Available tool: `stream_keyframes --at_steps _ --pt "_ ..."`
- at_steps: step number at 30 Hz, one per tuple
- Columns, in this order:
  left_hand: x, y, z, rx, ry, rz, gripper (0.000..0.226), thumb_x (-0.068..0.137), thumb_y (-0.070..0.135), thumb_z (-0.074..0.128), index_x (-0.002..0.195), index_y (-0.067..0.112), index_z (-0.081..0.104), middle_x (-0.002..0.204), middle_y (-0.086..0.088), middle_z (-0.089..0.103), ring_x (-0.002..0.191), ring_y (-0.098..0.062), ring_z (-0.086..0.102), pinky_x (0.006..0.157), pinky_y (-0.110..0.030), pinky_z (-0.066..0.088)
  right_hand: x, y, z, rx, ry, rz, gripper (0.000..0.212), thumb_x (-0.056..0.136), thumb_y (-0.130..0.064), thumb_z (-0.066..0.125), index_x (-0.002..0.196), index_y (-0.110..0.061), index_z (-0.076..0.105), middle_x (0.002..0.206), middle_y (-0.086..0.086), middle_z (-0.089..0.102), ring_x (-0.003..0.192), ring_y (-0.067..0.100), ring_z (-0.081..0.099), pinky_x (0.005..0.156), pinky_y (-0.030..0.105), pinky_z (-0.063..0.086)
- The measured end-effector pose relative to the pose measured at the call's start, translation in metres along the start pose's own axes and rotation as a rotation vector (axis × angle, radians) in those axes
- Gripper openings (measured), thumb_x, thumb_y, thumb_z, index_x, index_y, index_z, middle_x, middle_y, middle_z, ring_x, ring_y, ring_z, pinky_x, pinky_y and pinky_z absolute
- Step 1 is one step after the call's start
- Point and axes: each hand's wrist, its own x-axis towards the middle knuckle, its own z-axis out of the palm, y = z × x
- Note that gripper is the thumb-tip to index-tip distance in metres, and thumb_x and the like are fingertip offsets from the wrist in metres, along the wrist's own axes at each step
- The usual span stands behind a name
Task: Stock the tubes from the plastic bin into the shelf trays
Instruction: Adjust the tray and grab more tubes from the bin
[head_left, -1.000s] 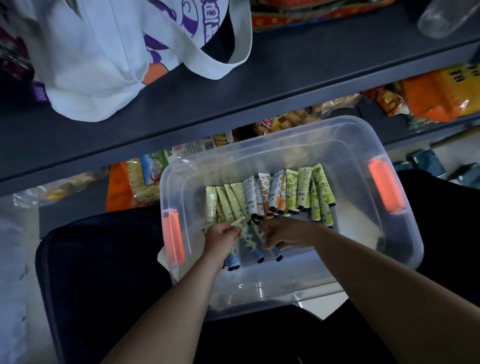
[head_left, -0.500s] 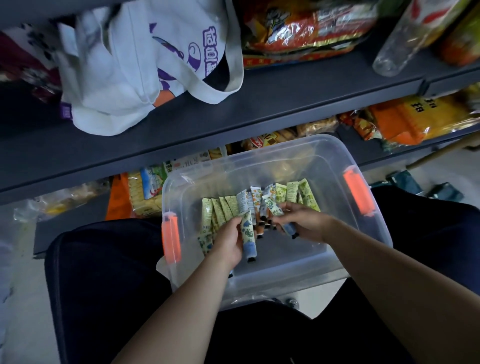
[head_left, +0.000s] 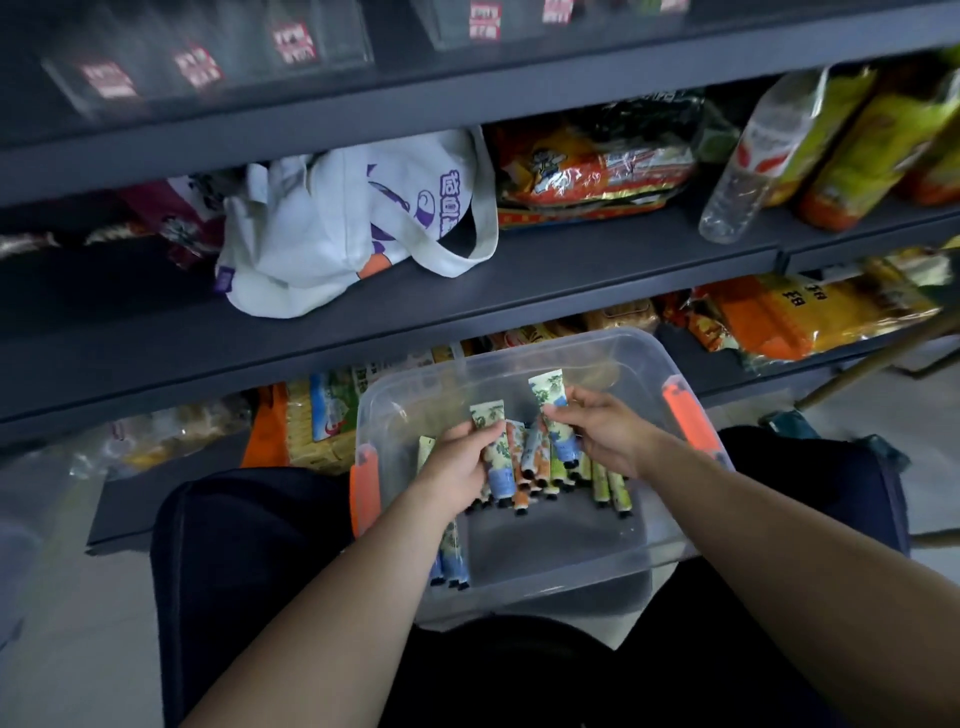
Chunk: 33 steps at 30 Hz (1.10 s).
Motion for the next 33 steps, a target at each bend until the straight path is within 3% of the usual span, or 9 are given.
stream_keyframes --at_steps 4,9,14,19,22,25,28,31,33 --pt "-0.021 0.031 0.012 0.094 -0.062 0.108 0.01 0.087 -0.005 0.055 0.09 0.003 0.061 0.077 -0.006 0.067 0.074 -0.017 0.062 0.074 -0.026 0.051 -0.015 -0.038 0.005 -0.073 0.017 -0.102 0.017 0.088 -0.004 0.061 0.104 -0.009 0.059 0.09 0.001 0.065 0.082 0.011 0.06 0.068 0.021 0.043" --pt "-0.045 0.076 0.031 0.291 -0.091 0.298 0.026 0.084 -0.009 0.058 0.11 -0.008 0.059 0.08 -0.007 0.065 0.072 -0.017 0.06 0.072 -0.026 0.051 -0.04 -0.096 0.015 -0.181 0.076 -0.301 0.013 0.082 -0.005 0.068 0.091 -0.008 0.06 0.078 0.004 0.062 0.072 0.017 0.057 0.068 0.031 0.044" --pt "-0.072 0.134 0.045 0.575 -0.087 0.502 0.025 0.079 -0.003 0.068 0.104 0.001 0.065 0.085 -0.005 0.068 0.083 -0.018 0.063 0.084 -0.034 0.05 -0.071 -0.164 0.032 -0.304 0.211 -0.553 0.016 0.079 -0.009 0.073 0.086 -0.013 0.06 0.072 0.002 0.061 0.067 0.015 0.057 0.065 0.028 0.05" --pt "-0.107 0.196 0.062 0.739 -0.072 0.716 0.024 0.076 0.001 0.073 0.1 0.004 0.068 0.082 -0.001 0.07 0.065 -0.003 0.065 0.061 -0.017 0.051 -0.101 -0.229 0.048 -0.463 0.245 -0.719 0.021 0.077 -0.017 0.077 0.088 -0.011 0.06 0.08 0.007 0.056 0.069 0.014 0.056 0.061 0.024 0.049" --pt "-0.124 0.234 0.073 0.759 -0.059 0.817 0.027 0.076 0.003 0.074 0.102 0.004 0.068 0.092 -0.008 0.071 0.079 -0.013 0.067 0.08 -0.026 0.054 -0.112 -0.268 0.061 -0.54 0.283 -0.802 0.037 0.074 -0.02 0.079 0.093 0.004 0.057 0.081 0.009 0.05 0.074 0.018 0.05 0.067 0.033 0.047" --pt "-0.137 0.27 0.087 0.76 -0.022 0.912 0.024 0.078 0.003 0.072 0.101 0.003 0.069 0.094 -0.011 0.071 0.08 -0.016 0.065 0.085 -0.034 0.054 -0.123 -0.306 0.078 -0.611 0.323 -0.87 0.036 0.075 -0.018 0.078 0.068 -0.011 0.044 0.065 0.003 0.041 0.063 0.016 0.042 0.057 0.033 0.041" --pt "-0.145 0.303 0.101 0.768 0.051 0.99 0.014 0.078 0.004 0.072 0.092 0.007 0.071 0.098 -0.018 0.07 0.082 -0.019 0.063 0.087 -0.041 0.053 -0.126 -0.338 0.093 -0.655 0.368 -0.922 0.045 0.076 -0.018 0.078 0.061 -0.018 0.035 0.058 -0.001 0.034 0.053 0.014 0.035 0.046 0.025 0.033" --pt "-0.146 0.335 0.113 0.756 0.096 1.034 0.013 0.079 0.003 0.071 0.092 0.002 0.07 0.099 -0.02 0.069 0.082 -0.018 0.062 0.084 -0.035 0.054 -0.117 -0.366 0.1 -0.741 0.421 -0.972 0.036 0.076 -0.021 0.078 0.065 -0.018 0.044 0.063 -0.003 0.042 0.058 0.013 0.039 0.051 0.023 0.032" --pt "-0.142 0.353 0.121 0.739 0.122 1.036 0.013 0.078 0.004 0.072 0.091 0.001 0.07 0.095 -0.017 0.07 0.081 -0.019 0.064 0.084 -0.034 0.056 -0.111 -0.382 0.104 -0.87 0.474 -0.976 0.021 0.078 -0.024 0.075 0.085 -0.016 0.057 0.073 -0.004 0.051 0.066 0.012 0.048 0.051 0.019 0.032"
